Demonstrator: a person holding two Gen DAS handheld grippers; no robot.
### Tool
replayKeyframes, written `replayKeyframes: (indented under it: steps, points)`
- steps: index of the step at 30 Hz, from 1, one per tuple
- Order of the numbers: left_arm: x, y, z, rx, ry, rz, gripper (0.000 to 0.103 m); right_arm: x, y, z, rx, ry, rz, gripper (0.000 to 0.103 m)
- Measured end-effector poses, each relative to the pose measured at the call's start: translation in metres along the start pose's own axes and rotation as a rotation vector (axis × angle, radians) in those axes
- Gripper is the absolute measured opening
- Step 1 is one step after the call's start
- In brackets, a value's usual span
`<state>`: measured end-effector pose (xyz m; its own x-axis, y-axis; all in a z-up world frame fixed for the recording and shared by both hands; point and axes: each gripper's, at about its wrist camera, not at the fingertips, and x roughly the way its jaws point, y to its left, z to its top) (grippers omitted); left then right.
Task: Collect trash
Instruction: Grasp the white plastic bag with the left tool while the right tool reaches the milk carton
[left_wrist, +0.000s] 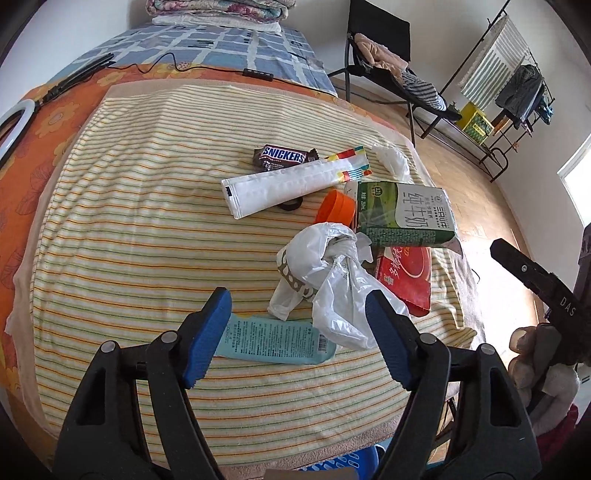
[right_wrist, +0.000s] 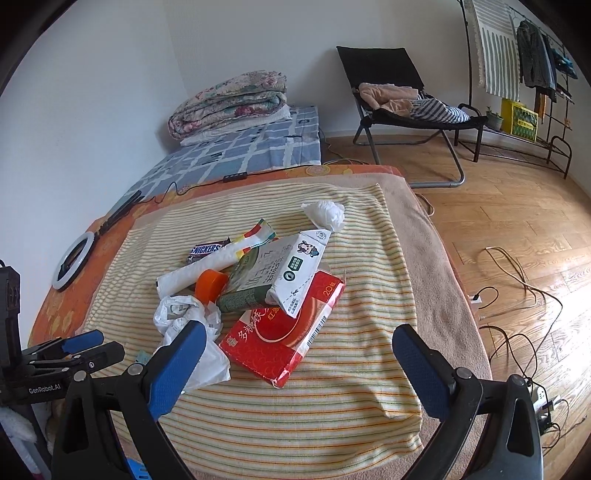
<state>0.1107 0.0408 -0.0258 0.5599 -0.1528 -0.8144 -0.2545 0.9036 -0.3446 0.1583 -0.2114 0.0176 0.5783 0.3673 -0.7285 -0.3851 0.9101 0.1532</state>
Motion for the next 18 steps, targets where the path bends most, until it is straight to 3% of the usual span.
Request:
replayKeyframes:
  steps: [6, 9, 15, 18]
  points:
    - [0.019, 0.002, 0.019, -0.029, 0.015, -0.02, 0.069, 0.035, -0.017, 0.019, 0.082, 0.03, 0.039, 0.097]
    - [0.032, 0.004, 0.025, -0.048, 0.038, -0.031, 0.062, 0.053, -0.023, 0.026, 0.135, 0.059, 0.079, 0.086]
    - [0.049, 0.004, 0.03, -0.056, 0.061, -0.04, 0.053, 0.08, -0.025, 0.034, 0.199, 0.094, 0.134, 0.08]
    - [0.056, 0.004, 0.03, -0.053, 0.068, -0.029, 0.042, 0.088, -0.025, 0.036, 0.218, 0.105, 0.152, 0.078]
